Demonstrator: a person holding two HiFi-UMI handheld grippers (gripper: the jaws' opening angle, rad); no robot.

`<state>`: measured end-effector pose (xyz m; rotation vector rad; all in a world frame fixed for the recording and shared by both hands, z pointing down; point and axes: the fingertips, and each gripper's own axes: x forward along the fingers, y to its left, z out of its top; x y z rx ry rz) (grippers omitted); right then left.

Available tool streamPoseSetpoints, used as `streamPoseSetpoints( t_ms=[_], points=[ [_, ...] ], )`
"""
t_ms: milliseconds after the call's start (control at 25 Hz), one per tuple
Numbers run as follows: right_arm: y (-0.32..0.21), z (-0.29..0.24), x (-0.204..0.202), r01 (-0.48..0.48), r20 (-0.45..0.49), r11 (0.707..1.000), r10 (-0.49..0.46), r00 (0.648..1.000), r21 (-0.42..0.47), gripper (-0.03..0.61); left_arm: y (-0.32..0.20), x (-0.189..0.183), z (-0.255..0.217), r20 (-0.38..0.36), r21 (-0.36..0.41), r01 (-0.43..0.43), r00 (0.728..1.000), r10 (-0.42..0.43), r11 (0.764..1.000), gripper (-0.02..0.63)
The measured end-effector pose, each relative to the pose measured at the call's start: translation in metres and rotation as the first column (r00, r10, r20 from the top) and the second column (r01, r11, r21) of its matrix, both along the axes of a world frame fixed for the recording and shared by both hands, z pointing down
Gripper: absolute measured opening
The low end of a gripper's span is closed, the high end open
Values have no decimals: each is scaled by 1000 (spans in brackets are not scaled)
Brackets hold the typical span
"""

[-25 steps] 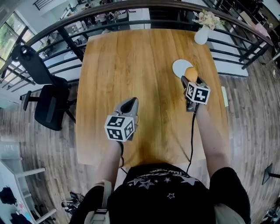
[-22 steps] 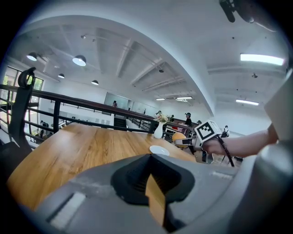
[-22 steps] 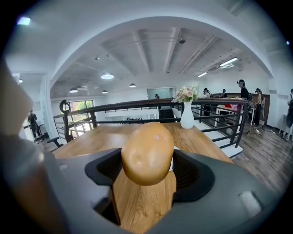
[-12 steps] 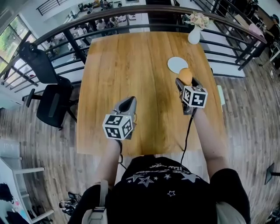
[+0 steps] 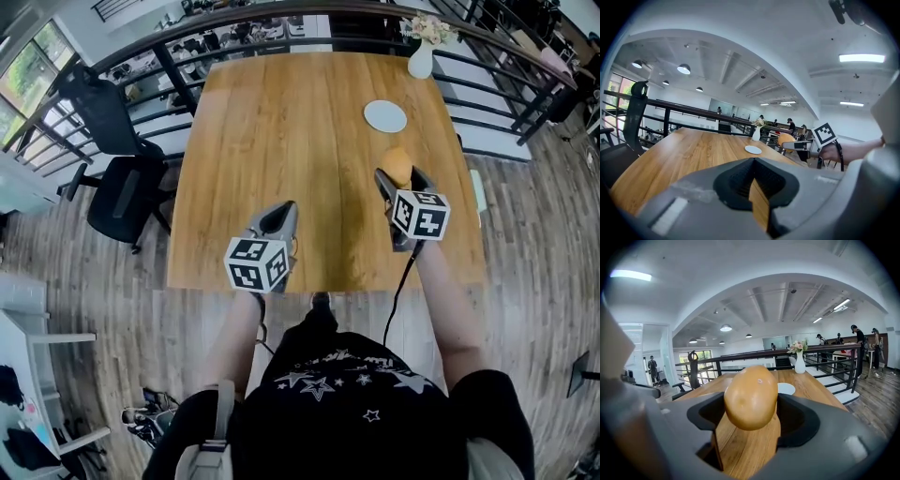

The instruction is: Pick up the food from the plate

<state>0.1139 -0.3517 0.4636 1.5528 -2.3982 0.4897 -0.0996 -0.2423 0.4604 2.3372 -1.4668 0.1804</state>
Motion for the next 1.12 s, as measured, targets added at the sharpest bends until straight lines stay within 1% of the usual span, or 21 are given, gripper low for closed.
streamPoseSetpoints(
  t_ms=[120,360,480,640,1120],
  points=[
    [32,-2,2,13,0,1000,-13,1000,5,344,33,6,4,2,-11,-2,1000,2,1000,2],
    [95,-3,12,52,2,999,-52,999,4,344,96,17,7,-8,-16,21,1000,-21,1000,2],
    [115,-5,19,58,-1,998,-58,998,6,344,116,23,2,-13,-6,31,999,-31,1000,2],
    [144,-6,24,74,18,997,-74,997,6,345,147,31,-3,-14,6,39,999,-39,999,2],
    [210,-12,38,125,66,992,-125,990,5,347,209,50,-6,-13,1,75,997,-75,997,2]
  ],
)
